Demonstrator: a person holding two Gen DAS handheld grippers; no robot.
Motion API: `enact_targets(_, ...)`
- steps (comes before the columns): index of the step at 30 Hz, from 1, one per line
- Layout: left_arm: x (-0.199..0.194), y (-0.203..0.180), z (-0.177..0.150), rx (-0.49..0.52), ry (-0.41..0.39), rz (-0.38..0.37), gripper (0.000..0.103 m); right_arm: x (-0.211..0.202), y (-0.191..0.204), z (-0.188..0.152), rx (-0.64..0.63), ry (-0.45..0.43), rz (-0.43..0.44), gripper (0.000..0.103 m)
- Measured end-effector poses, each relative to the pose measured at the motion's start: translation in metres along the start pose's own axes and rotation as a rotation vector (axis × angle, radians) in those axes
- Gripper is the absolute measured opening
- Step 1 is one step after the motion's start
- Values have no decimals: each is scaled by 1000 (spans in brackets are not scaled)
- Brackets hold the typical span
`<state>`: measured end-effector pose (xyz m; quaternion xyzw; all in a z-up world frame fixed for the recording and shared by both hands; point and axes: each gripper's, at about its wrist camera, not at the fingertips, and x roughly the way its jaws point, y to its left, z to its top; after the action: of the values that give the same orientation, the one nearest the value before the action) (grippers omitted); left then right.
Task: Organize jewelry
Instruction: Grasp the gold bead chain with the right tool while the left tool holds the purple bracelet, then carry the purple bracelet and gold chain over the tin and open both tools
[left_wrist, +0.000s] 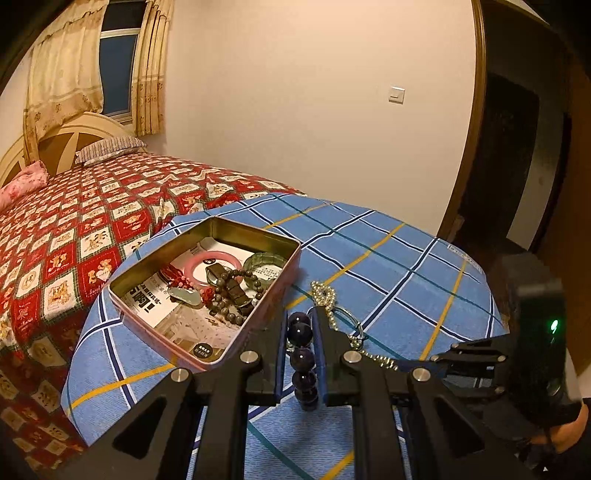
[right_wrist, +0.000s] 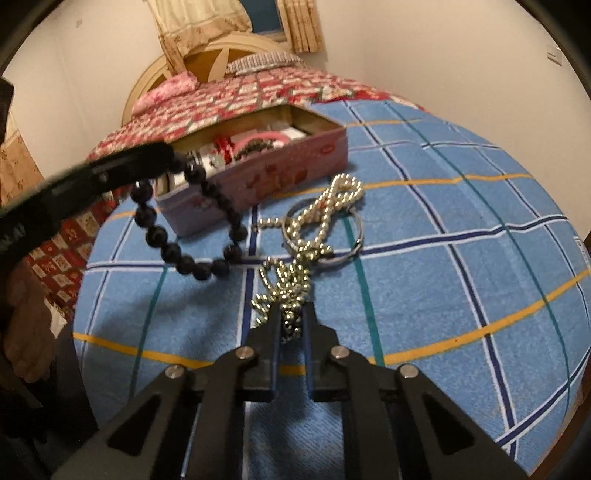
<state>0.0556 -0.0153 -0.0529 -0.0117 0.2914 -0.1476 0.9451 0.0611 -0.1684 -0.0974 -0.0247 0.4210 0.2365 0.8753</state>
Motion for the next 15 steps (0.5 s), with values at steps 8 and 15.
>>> enact_targets(8, -7, -4, 5, 9, -16, -9, 13, -31, -6, 10, 34, -82, 0, 13)
enact_targets(15, -15, -6, 15, 24, -45, -17, 13, -43, -3, 22, 13, -113, -9, 12)
